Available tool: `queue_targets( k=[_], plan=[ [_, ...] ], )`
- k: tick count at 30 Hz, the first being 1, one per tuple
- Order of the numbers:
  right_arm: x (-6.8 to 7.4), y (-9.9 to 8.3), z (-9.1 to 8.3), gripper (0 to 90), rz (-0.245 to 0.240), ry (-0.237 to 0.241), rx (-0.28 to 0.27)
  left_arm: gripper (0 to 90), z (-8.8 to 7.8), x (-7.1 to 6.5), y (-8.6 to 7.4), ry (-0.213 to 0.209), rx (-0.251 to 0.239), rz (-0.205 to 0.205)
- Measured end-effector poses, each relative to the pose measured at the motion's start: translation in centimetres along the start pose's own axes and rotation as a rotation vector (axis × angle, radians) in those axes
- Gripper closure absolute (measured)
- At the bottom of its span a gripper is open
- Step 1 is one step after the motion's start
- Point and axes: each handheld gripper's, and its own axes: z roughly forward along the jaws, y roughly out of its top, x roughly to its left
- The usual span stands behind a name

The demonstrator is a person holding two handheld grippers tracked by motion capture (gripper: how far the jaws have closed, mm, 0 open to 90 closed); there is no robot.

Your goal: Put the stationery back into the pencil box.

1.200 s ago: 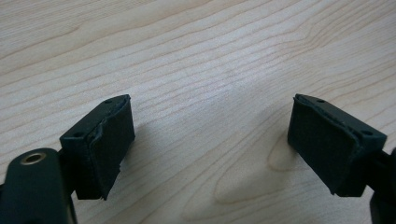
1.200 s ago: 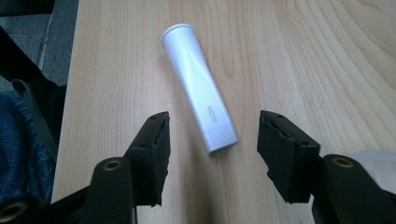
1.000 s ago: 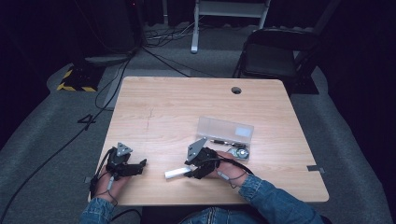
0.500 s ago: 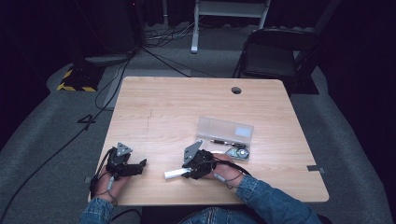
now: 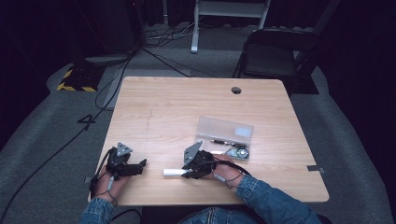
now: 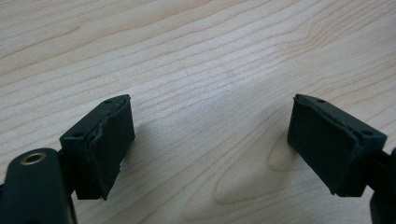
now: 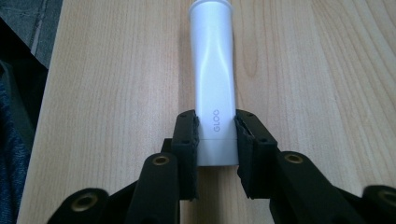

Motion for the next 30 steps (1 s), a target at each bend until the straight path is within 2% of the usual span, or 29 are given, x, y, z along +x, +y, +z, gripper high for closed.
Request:
queue_targets(
  k=[3, 10, 23, 30],
  plan=[
    [0.0, 0.0, -0.1, 71.4, -0.016, -0.003, 0.001, 15.1, 0.0, 0.0, 0.0, -0.001, -0.001, 0.000],
    [-0.1, 0.1, -1.0, 71.4, -0.014, -0.008, -0.016, 15.0, 0.0, 0.0, 0.0, -0.002, -0.001, 0.000],
    [-0.6, 0.3, -5.2, 71.4, -0.005, -0.051, -0.085, 15.0, 0.0, 0.0, 0.0, -0.002, -0.001, 0.000],
    [-1.0, 0.0, -6.8, 71.4, 0.012, -0.067, -0.111, 15.0, 0.0, 0.0, 0.0, -0.001, -0.002, 0.000]
  ],
)
